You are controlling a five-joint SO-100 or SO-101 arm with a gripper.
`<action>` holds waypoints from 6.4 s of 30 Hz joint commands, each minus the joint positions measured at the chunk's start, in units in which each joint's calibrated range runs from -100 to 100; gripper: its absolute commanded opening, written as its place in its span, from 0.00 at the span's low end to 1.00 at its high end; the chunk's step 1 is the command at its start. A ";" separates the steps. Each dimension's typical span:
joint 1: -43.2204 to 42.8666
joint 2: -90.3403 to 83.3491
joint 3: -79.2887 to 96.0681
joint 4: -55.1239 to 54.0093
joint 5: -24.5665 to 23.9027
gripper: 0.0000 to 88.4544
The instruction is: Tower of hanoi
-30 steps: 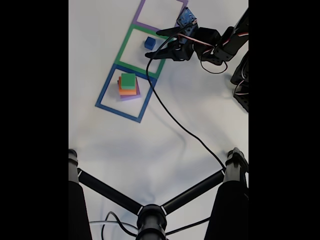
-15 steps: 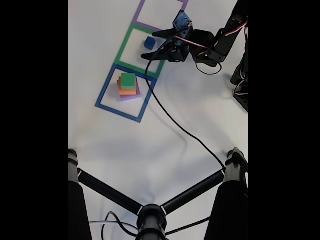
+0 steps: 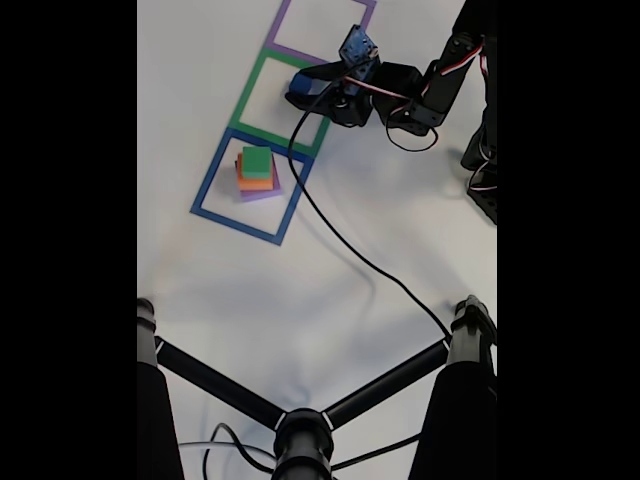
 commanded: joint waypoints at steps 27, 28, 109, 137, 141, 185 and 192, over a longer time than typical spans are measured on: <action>-6.09 -60.42 -24.02 94.05 0.20 0.03; -6.93 -61.86 -27.11 99.15 0.20 0.03; -28.51 -34.21 -5.21 35.21 0.20 0.24; -26.83 -56.09 -31.56 84.10 0.20 0.00; -25.61 -62.10 -41.65 105.71 -1.64 0.00; 0.62 -114.98 20.96 97.78 -139.33 0.00; 0.39 -117.47 27.23 97.69 -155.14 0.00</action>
